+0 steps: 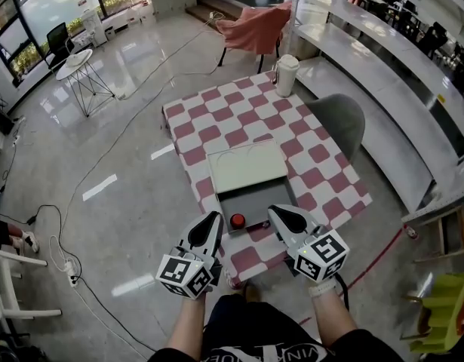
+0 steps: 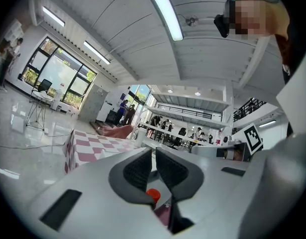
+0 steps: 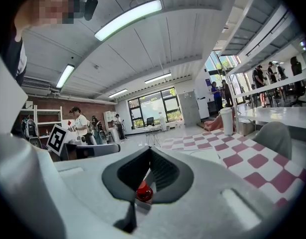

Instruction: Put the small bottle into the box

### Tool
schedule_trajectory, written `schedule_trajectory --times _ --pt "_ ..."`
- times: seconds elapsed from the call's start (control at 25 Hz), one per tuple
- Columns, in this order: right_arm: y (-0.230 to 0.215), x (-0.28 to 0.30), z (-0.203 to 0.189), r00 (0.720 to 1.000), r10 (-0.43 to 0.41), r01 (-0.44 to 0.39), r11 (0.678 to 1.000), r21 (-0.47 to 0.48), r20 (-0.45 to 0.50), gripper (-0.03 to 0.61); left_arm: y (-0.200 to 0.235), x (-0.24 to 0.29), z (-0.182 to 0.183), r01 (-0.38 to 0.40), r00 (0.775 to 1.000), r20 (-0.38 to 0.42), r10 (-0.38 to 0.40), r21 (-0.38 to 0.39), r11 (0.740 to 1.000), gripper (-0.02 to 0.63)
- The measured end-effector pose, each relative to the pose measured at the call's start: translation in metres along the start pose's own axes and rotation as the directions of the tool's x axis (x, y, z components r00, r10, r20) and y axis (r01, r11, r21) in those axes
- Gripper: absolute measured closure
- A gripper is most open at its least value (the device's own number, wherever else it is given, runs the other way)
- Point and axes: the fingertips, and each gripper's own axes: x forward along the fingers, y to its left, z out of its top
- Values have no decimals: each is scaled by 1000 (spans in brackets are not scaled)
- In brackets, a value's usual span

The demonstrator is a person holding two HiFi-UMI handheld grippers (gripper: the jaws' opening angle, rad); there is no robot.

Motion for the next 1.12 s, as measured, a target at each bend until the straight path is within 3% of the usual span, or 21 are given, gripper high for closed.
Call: schedule_trajectory --times 0.64,1.12 --pt "1 -4 32 998 -7 7 1000 3 67 572 -1 -2 30 -24 1000 10 23 74 997 584" --pt "0 -8 56 993 -12 14 1000 -17 118 572 -1 -6 62 -42 997 65 35 95 995 584"
